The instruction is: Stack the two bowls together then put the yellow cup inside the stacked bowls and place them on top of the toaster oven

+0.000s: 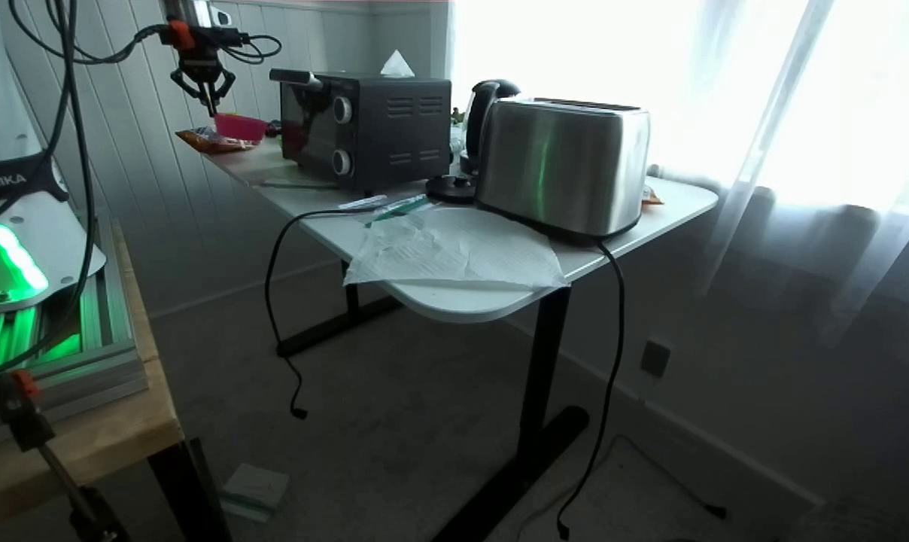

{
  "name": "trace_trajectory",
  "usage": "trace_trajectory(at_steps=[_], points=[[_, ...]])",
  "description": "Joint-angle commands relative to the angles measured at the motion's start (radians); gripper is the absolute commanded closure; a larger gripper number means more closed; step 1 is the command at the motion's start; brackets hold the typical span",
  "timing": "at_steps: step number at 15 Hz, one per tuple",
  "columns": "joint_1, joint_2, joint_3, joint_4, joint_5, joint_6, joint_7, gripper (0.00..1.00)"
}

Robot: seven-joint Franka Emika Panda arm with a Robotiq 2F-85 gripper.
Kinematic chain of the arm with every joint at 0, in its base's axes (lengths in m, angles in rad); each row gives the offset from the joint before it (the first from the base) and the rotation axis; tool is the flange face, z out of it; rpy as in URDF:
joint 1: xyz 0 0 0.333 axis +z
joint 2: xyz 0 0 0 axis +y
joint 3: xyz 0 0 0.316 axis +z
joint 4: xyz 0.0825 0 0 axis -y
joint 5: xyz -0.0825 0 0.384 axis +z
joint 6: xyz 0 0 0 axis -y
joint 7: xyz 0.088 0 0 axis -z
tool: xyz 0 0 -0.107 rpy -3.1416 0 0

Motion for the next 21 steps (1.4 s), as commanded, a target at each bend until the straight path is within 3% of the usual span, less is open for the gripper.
trace_trajectory(at_steps=[1, 7, 14, 21], points=[[0.024, -0.055, 0.001, 0.027, -0.047, -0.062, 0.017, 0.99], [0.045, -0.012, -0.024, 0.115, -0.133, -0.07, 0.06, 0.99], [0.094, 0.105, -0.112, 0.274, -0.337, -0.134, 0.202, 0.99], [0.15, 0.221, -0.183, 0.407, -0.378, -0.255, 0.242, 0.99]])
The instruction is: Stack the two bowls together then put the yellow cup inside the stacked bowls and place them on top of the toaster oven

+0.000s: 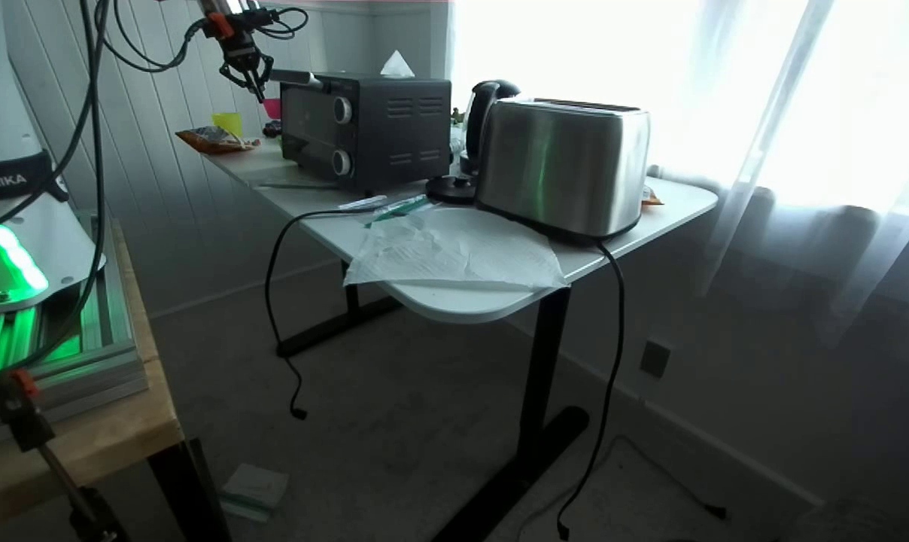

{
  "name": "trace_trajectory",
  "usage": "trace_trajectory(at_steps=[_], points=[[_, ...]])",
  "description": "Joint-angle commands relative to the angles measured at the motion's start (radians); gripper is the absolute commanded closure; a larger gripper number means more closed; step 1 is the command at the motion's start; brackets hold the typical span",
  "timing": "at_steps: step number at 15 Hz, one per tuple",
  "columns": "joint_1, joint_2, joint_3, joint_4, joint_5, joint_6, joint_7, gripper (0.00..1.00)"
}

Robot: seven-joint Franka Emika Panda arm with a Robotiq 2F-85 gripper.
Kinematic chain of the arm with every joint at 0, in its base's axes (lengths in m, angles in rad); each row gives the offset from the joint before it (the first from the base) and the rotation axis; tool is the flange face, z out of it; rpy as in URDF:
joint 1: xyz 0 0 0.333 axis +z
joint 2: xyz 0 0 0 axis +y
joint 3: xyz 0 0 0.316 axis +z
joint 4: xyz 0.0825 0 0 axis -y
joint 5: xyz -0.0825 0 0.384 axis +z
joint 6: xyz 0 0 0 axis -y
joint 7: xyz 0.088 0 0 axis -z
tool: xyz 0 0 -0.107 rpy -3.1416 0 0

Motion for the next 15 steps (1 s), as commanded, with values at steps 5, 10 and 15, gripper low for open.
trace_trajectory(at_steps=[5, 10, 15], points=[[0.064, 0.098, -0.051, 0.13, -0.001, -0.142, 0.042, 0.99], [0.066, 0.114, -0.052, 0.156, 0.012, -0.137, 0.041, 0.59], [0.052, 0.106, -0.018, 0.153, 0.039, -0.1, -0.037, 0.24]])
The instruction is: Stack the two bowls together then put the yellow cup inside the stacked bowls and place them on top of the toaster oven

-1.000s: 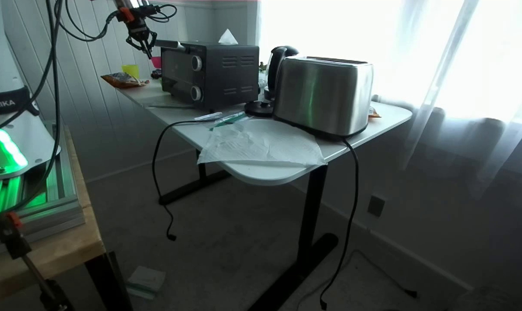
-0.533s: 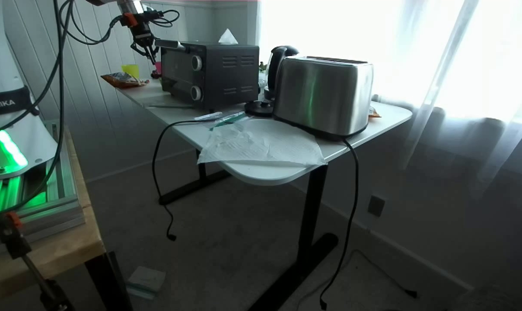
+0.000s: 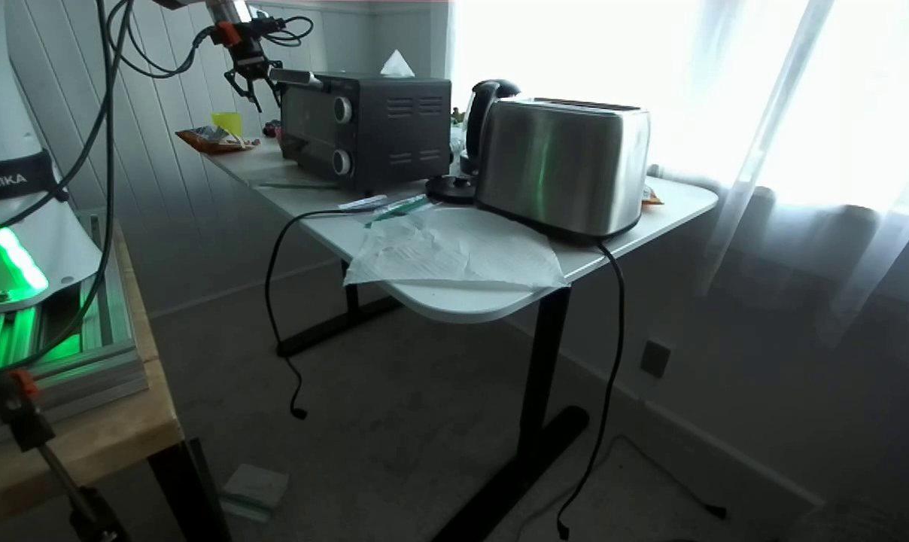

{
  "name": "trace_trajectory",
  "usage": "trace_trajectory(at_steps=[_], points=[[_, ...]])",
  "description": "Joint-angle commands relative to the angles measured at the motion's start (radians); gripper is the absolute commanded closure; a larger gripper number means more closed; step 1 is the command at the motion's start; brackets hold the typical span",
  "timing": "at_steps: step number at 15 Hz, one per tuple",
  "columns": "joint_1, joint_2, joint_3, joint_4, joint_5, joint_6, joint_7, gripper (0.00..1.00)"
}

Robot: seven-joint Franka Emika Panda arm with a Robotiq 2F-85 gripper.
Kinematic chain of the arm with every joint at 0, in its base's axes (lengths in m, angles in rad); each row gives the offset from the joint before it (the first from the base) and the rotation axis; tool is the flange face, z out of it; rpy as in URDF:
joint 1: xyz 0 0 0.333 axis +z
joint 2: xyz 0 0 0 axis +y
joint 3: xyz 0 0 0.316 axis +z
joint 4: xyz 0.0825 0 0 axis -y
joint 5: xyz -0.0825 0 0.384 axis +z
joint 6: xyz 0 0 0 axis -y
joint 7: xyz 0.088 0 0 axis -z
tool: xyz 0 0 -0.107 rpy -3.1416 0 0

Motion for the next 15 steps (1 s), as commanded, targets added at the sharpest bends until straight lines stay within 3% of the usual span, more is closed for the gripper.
trace_trajectory(at_steps=[1, 4, 12, 15], points=[[-0.001, 0.004, 0.037, 0.014, 0.051, 0.032, -0.107, 0.18], [-0.014, 0.013, 0.092, 0.01, 0.102, 0.073, -0.262, 0.01], [-0.03, 0.088, 0.211, 0.05, 0.2, 0.1, -0.658, 0.0], [-0.03, 0.125, 0.227, 0.081, 0.244, 0.089, -0.76, 0.0]])
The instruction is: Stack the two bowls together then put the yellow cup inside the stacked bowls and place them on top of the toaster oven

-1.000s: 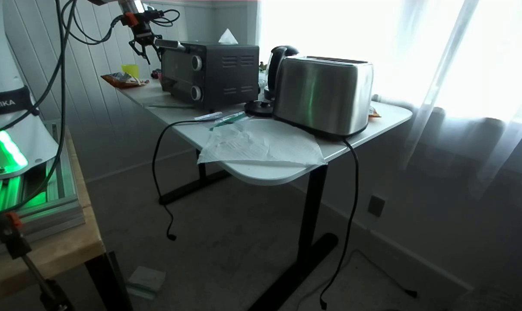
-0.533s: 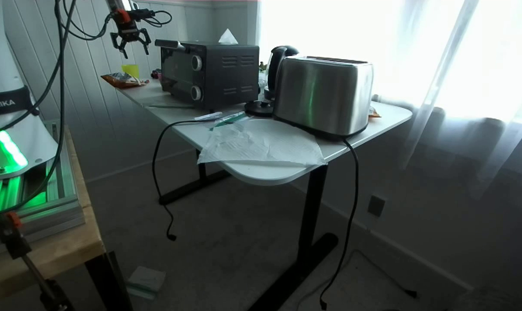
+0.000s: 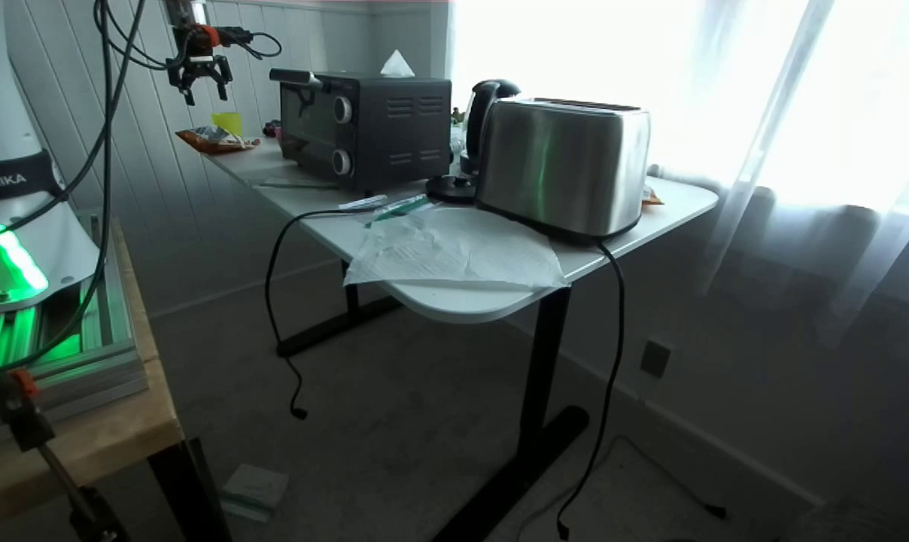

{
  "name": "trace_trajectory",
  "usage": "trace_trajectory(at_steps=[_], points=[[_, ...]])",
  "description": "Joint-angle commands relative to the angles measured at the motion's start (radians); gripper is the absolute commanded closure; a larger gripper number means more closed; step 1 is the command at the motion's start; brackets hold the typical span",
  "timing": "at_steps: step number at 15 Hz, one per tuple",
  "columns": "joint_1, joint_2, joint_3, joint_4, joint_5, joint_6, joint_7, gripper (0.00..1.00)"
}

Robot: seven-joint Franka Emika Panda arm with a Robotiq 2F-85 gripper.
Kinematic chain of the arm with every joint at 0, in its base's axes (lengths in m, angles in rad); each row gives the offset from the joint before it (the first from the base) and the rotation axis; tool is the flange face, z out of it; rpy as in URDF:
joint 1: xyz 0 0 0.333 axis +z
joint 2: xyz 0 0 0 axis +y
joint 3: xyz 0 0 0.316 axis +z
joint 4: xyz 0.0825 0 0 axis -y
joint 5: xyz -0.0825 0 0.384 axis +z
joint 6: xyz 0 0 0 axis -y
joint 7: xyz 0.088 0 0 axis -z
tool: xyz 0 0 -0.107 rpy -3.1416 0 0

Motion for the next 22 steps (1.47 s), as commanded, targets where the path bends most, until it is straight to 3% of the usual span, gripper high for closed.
trace_trajectory(at_steps=[1, 10, 14, 22], points=[[-0.014, 0.067, 0.034, 0.068, 0.069, -0.012, -0.14, 0.0], [-0.018, 0.16, 0.051, 0.147, 0.147, 0.021, -0.336, 0.0], [0.0, 0.185, 0.032, 0.173, 0.142, 0.05, -0.359, 0.02], [0.025, 0.224, -0.011, 0.21, 0.115, 0.095, -0.346, 0.64]])
